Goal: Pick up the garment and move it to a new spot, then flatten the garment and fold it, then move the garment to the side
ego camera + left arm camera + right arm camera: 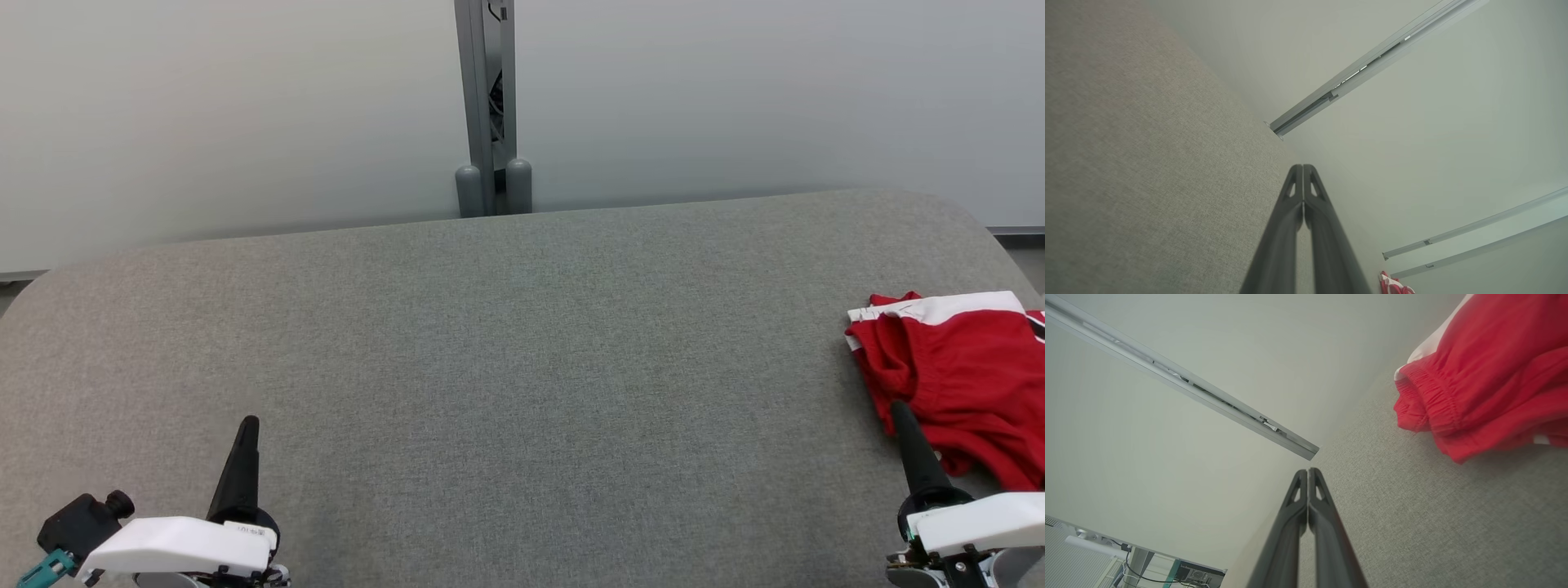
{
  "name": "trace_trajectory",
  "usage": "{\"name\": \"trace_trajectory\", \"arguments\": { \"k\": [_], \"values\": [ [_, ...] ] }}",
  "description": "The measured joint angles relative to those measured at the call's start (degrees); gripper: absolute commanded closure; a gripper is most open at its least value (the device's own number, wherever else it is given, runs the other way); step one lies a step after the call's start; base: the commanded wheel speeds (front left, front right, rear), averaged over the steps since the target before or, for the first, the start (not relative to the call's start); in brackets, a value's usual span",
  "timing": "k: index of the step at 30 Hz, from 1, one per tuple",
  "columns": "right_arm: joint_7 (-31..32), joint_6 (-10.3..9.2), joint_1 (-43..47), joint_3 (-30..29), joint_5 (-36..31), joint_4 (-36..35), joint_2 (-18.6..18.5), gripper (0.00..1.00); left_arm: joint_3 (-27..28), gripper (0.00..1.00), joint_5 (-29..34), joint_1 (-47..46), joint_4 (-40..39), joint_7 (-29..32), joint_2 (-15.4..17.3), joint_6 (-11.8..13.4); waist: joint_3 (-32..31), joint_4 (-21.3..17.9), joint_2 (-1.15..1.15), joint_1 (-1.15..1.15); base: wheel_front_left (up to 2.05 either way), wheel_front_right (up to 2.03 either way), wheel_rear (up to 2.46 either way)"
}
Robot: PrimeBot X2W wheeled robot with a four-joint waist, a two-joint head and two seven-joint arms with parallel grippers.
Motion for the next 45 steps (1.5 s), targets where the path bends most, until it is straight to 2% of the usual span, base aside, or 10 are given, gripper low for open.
{"name": "trace_trajectory", "arguments": {
  "k": [45],
  "values": [
    [5.45, 0.0, -3.44, -3.75, 23.15, 2.27, -0.19, 1.0, 5.68, 1.0, -17.42, -3.24, 2.52, 3.87, -5.3, -6.02, 1.09, 0.5, 0.0, 0.0, 0.0, 0.0, 0.0]
  ]
}}
